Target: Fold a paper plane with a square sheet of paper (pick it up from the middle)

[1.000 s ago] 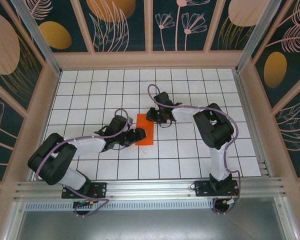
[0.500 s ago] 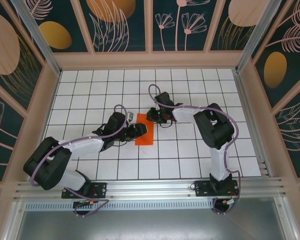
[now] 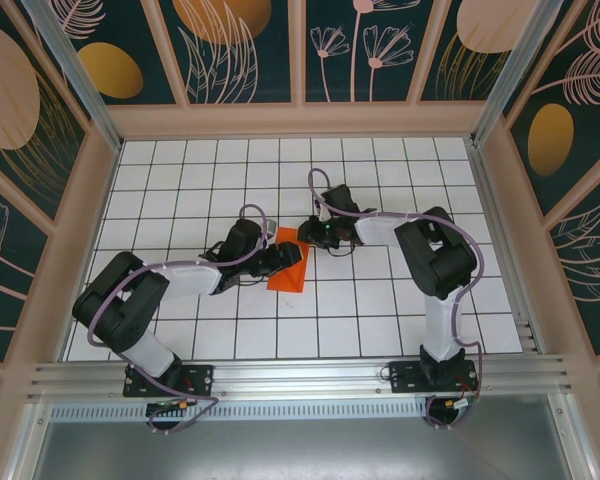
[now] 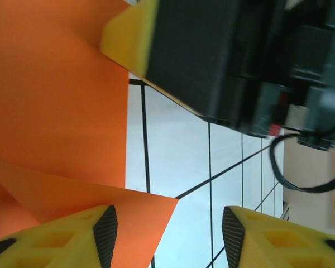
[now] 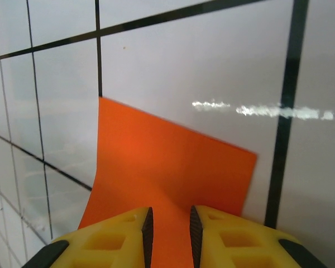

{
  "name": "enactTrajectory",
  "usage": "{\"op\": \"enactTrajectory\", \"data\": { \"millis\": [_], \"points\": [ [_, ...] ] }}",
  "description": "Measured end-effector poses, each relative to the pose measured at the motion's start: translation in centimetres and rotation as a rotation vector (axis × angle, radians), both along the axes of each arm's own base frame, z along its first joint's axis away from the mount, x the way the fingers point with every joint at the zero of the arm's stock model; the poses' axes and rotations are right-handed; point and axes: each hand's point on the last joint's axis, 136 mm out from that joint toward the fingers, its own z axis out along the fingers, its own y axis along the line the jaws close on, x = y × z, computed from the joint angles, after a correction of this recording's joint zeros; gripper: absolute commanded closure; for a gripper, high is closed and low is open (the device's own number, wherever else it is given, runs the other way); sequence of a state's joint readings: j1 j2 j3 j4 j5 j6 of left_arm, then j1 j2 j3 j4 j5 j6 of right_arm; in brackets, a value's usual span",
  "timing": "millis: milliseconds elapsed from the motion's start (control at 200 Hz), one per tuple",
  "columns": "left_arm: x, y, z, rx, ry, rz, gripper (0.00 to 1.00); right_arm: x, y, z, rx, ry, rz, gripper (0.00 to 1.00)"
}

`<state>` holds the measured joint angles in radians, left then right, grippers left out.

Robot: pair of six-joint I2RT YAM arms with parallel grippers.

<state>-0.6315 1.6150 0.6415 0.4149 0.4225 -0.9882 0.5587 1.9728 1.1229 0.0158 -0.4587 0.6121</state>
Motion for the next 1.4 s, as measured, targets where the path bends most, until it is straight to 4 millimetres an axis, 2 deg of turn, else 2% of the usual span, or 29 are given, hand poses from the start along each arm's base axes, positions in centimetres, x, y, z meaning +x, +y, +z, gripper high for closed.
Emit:
{"op": "enactTrajectory", "data": {
  "millis": [245, 325, 420, 600, 891, 1106, 1401],
  "points": [
    [0.6, 0.4, -0.5, 0.032, -0.004, 0.032, 0.62, -1.9, -0.5, 4.1, 0.06, -0.051, 0.055, 0.7],
    [0.7, 0.4, -0.6, 0.039, -0.006, 0.035, 0.66, -2.8, -1.1, 4.7, 0.059, -0.069, 0.07, 0.7],
    [0.9, 0.5, -0.8, 0.049, -0.004, 0.042, 0.7, -4.1, -1.7, 4.4, 0.05, -0.062, 0.088, 0.7],
    [1.0, 0.5, -0.9, 0.055, -0.003, 0.047, 0.76, -6.2, -2.5, 2.6, 0.035, 0.001, 0.118, 0.69],
    [1.0, 0.6, -1.2, 0.061, 0.003, 0.049, 0.78, -7.1, -1.6, 3.1, 0.088, 0.016, 0.172, 0.68],
    [1.0, 0.6, -1.2, 0.062, 0.005, 0.049, 0.78, -7.7, -0.9, 2.3, 0.101, 0.038, 0.201, 0.7],
    [1.0, 0.6, -1.2, 0.062, 0.004, 0.049, 0.76, -8.1, -0.6, 1.6, 0.104, 0.058, 0.217, 0.89]
  ]
}}
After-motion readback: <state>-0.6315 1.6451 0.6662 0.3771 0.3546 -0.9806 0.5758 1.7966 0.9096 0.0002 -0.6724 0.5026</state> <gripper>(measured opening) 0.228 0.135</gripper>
